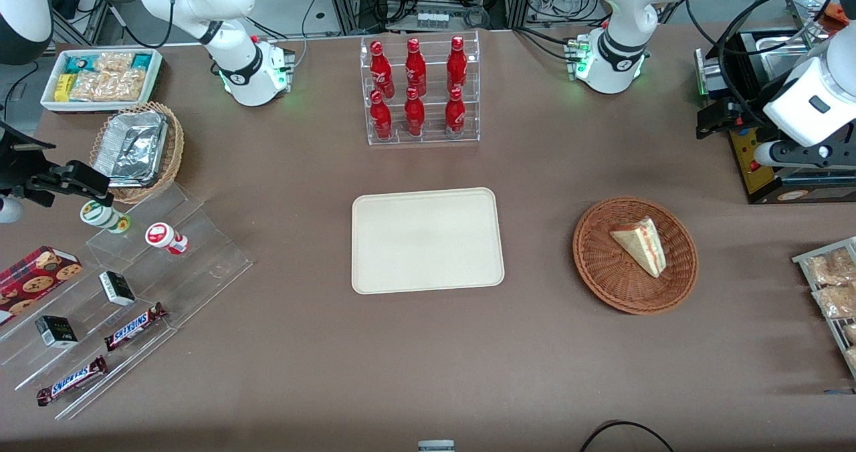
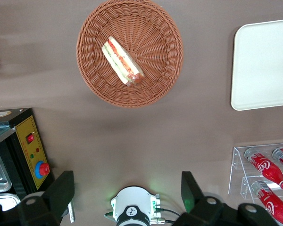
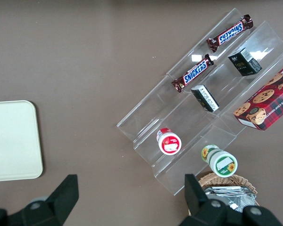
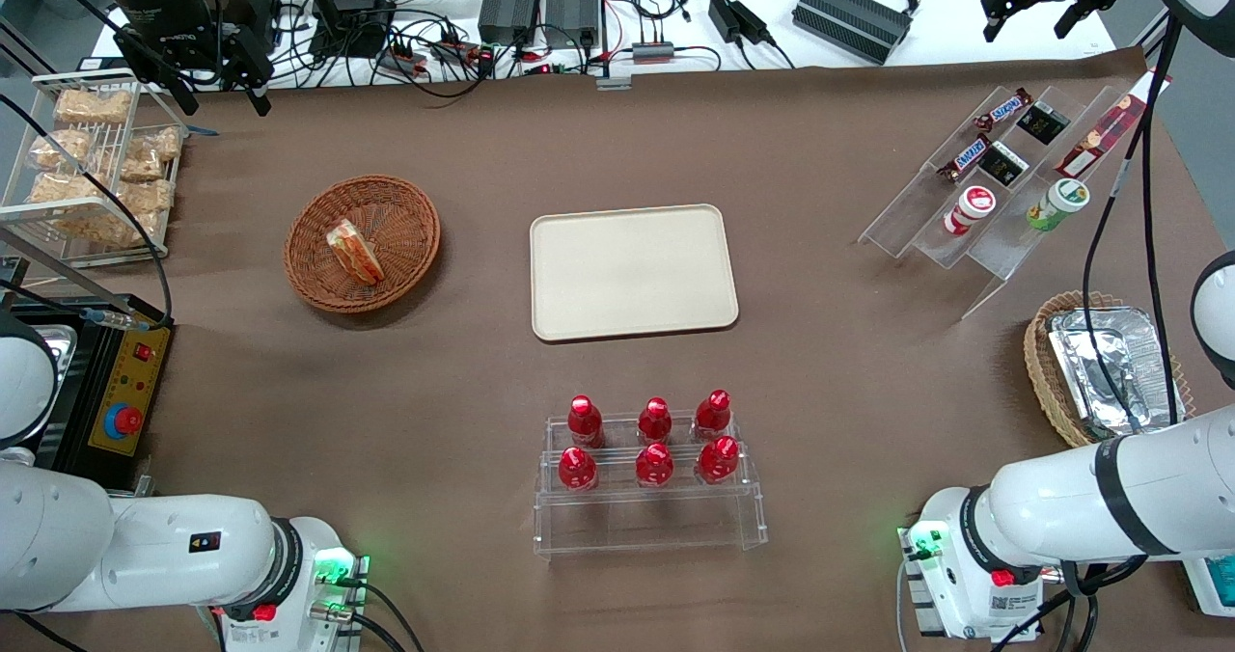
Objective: Place sandwich from basket to tray
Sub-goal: 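Move the left gripper over the sandwich in the wicker basket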
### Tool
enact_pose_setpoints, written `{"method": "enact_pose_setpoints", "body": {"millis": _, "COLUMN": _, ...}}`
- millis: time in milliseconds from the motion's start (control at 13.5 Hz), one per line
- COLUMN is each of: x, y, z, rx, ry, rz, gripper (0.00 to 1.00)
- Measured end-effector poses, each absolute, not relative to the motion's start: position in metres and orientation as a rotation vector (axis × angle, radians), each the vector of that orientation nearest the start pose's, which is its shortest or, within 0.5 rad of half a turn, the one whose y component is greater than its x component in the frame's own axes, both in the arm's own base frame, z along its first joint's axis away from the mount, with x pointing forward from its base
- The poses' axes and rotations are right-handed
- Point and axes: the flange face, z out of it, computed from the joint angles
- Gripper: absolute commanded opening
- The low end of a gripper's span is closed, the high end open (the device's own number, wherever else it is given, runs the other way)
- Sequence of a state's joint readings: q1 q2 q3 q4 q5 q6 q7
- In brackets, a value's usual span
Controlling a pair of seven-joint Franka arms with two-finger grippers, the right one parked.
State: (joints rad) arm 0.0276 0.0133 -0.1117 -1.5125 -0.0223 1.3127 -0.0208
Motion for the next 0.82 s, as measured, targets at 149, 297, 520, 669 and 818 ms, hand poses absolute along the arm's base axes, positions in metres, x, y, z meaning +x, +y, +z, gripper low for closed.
{"method": "enact_pose_setpoints", "body": {"millis": 149, "x": 0.528, "y": -0.047, "z": 0.624, "rx": -3.134, "ry": 0.105, "rz": 0.337, "gripper": 1.00}}
{"method": "enact_pose_setpoints", "body": {"millis": 297, "x": 0.528, "y": -0.047, "z": 0.624, "rx": -3.134, "ry": 0.104, "rz": 0.335, "gripper": 1.00}}
{"method": "enact_pose_setpoints", "body": {"millis": 520, "x": 0.532, "y": -0.047, "z": 0.614, "rx": -3.136, "ry": 0.103, "rz": 0.324, "gripper": 1.00}}
{"method": "enact_pose_setpoints", "body": {"millis": 669, "x": 0.534, "y": -0.047, "z": 0.592, "rx": -3.132, "ry": 0.101, "rz": 0.353, "gripper": 1.00}}
{"method": "enact_pose_setpoints", "body": {"millis": 818, "x": 0.539, "y": -0.047, "z": 0.564, "rx": -3.133, "ry": 0.098, "rz": 0.347, "gripper": 1.00}}
